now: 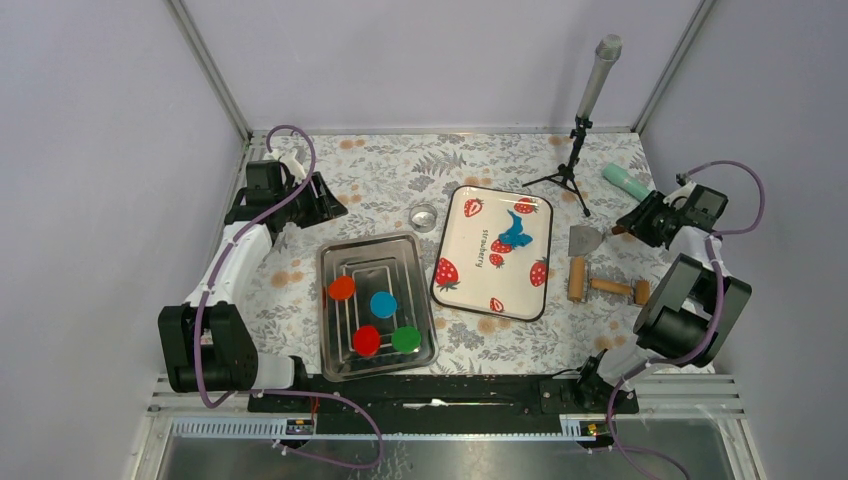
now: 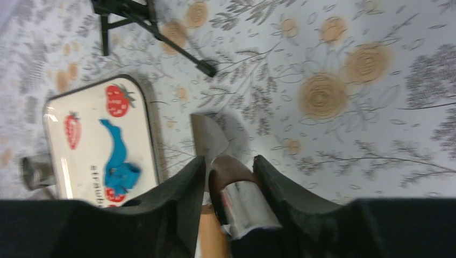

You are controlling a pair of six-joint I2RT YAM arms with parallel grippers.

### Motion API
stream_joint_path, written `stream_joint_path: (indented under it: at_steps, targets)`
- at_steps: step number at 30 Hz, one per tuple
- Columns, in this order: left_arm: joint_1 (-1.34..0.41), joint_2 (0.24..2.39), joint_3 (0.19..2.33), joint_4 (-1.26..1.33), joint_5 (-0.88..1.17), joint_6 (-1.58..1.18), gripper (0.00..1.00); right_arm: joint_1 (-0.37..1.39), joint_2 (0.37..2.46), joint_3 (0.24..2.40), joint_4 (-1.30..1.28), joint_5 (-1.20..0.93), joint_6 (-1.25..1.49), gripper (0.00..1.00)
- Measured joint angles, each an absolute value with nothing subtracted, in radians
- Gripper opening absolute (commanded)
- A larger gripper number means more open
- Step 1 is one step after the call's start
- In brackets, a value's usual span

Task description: Roll out the dumpling wrappers from the dough

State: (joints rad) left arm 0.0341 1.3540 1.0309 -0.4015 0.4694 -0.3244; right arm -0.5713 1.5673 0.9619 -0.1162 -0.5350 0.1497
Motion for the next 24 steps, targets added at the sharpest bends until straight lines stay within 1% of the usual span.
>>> stream_joint_path:
  at_steps: [3,5,6,13,24]
  targets:
    - [0.034,1.354,1.031,-0.400,0.470,-0.324,0.51,-0.572,1.567,0.980,-0.155,-0.484,0.091,0.62]
    - [0.034,1.355,1.031,-0.396,0.471,-0.325,0.52,-0.573,1.567,0.989,-0.186,-0.446,0.044,0.67]
    - [0.034,1.356,1.031,-0.394,0.472,-0.326,0.52,-0.573,1.566,0.992,-0.199,-0.430,0.026,0.69]
    - [0.034,1.393,1.034,-0.370,0.480,-0.342,0.51,-0.574,1.544,0.992,-0.274,-0.329,-0.087,0.71]
    - [0.034,1.444,1.055,-0.356,0.490,-0.349,0.51,-0.574,1.514,0.984,-0.299,-0.276,-0.146,0.71]
